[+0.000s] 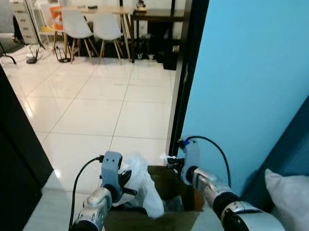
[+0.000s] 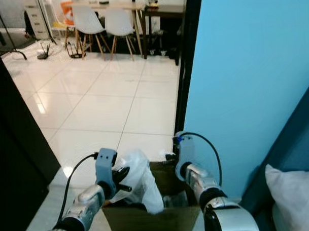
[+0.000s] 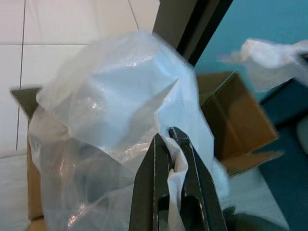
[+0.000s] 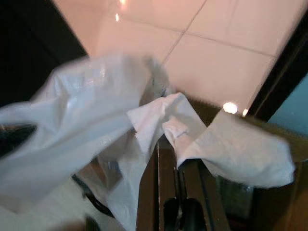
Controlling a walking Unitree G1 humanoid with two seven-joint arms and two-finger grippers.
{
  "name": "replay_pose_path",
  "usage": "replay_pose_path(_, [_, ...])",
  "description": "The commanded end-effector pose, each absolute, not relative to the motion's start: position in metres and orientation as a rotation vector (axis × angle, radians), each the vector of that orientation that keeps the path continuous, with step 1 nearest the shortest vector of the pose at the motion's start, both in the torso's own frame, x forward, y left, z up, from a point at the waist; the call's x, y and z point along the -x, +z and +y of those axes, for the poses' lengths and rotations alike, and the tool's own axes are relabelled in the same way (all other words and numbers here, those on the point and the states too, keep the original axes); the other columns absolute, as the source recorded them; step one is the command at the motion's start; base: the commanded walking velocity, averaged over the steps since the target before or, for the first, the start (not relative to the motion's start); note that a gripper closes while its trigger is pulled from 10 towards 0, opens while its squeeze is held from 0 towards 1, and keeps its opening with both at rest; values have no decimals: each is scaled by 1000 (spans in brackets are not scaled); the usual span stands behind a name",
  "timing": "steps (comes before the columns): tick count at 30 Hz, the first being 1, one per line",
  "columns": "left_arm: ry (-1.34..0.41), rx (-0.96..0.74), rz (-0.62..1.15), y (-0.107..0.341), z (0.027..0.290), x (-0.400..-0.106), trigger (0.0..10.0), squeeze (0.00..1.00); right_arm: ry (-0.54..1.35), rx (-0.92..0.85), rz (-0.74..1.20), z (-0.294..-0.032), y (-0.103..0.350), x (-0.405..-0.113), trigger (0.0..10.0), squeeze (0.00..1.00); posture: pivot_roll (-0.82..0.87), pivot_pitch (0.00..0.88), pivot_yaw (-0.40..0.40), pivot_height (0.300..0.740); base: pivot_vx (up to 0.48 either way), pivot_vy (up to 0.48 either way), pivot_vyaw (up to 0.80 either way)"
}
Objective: Clean up the room
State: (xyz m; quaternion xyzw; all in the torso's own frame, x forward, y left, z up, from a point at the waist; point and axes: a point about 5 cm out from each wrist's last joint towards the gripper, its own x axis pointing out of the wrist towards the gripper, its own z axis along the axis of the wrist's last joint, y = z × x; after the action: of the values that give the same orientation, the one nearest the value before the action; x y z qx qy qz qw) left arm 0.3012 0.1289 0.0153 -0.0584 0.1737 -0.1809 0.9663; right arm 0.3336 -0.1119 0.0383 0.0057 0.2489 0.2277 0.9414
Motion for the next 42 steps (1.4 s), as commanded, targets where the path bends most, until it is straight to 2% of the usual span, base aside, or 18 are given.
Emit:
replay_pose_path(1, [-380,113,363,12,126,-298,10000,0,465,37,512,-112,38,-334,10000,0,2,0,-54,600,0,0,0])
replay_pose_path(9, [-401,146,327,18,121,-301,10000,0,493,77,488,-103,42,-336,10000,0,0,0,-53,575,0,0,0])
replay_pose_path(11, [-411,156,310,21,118,-303,10000,0,501,181,485,-104,42,-336,10000,0,-4,0,-52,565,0,0,0])
replay_pose_path(15, [-416,158,302,22,117,-304,10000,0,499,234,485,-105,40,-335,10000,0,-4,0,-51,560,0,0,0])
replay_pose_path(16, [-423,161,294,23,116,-304,10000,0,491,293,487,-107,39,-335,10000,0,-5,0,-47,555,0,0,0])
replay_pose_path(17, [-434,164,284,25,114,-303,10000,0,473,311,484,-109,39,-336,10000,0,-3,26,-38,550,0,0,0])
replay_pose_path(22, [-449,170,273,26,112,-302,10000,0,458,297,469,-110,42,-338,10000,0,2,46,-32,540,0,0,0])
replay_pose_path(24, [-474,172,267,26,111,-300,10000,0,459,220,434,-105,51,-343,10000,0,9,76,-24,525,0,0,0])
replay_pose_path(28, [-480,171,263,27,111,-299,10000,0,458,240,446,-104,50,-343,10000,0,12,87,-22,525,0,0,0])
replay_pose_path(31, [-489,168,262,27,110,-298,10000,0,457,327,518,-106,39,-337,10000,0,16,100,-22,525,0,0,0])
replay_pose_path(32, [-493,166,261,27,110,-297,10000,0,453,367,534,-107,35,-334,10000,765,18,107,-21,525,0,0,0])
replay_pose_path(33, [-497,165,262,27,109,-297,10000,0,434,386,536,-108,34,-334,10000,1000,21,112,-21,525,0,0,0])
replay_pose_path(39, [-507,167,261,27,108,-295,10000,0,365,392,521,-113,38,-338,10000,1000,19,115,-20,525,0,0,0])
replay_pose_path(42, [-535,164,267,27,105,-293,10000,0,374,305,423,-115,63,-355,10000,1000,9,118,-15,525,0,0,0])
